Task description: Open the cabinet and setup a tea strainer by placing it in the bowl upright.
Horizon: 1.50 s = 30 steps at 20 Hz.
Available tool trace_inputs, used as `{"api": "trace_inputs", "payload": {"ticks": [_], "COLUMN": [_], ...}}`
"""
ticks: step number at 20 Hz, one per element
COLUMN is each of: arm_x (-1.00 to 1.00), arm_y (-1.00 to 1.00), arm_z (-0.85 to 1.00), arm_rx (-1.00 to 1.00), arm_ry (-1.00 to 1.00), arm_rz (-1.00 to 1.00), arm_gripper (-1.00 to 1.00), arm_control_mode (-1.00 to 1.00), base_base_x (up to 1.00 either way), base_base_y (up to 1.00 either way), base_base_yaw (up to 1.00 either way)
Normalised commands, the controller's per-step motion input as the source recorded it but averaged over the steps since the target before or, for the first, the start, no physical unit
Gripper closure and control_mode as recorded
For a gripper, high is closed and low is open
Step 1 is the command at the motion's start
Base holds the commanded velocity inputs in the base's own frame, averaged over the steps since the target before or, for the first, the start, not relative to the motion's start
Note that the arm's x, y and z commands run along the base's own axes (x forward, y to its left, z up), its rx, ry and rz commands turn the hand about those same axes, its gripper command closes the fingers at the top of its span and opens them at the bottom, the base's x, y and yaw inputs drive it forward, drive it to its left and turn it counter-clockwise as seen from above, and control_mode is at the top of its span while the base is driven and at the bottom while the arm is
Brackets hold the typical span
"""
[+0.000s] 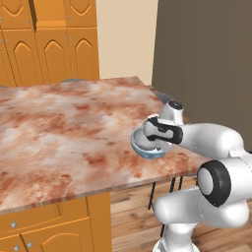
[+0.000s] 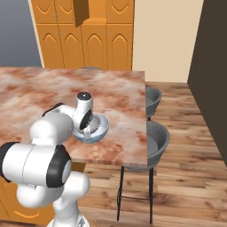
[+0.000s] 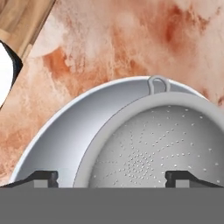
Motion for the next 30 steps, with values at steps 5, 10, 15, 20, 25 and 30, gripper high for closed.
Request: {"api": "trace_inputs", "payload": {"ticks": [5, 10, 15, 20, 25, 30], "arm_x": [-0.04, -0.10, -0.52, -1.00, -1.00, -0.93], "arm_y": [0.00, 0.00, 0.00, 0.00, -0.16, -0.04], "arm_z": [0.52, 0.73, 0.84, 0.35, 0.33, 0.96], "arm_rx": [0.00, -0.06, -0.09, -0.25, -0.19, -0.02], "arm_ry": [0.05, 0.07, 0.20, 0.01, -0.14, 0.00], "arm_rz": [0.00, 0.00, 0.02, 0.38, 0.65, 0.60], "arm_gripper": [-1.00, -1.00, -1.00, -1.00, -1.00, -1.00], "arm_control_mode": [-1.00, -1.00, -1.00, -1.00, -1.00, -1.00], "base_base_x": [0.00, 0.00, 0.00, 0.00, 0.00, 0.00], "base_base_y": [0.00, 0.00, 0.00, 0.00, 0.00, 0.00], "base_base_yaw": [0.00, 0.00, 0.00, 0.00, 0.00, 0.00]}}
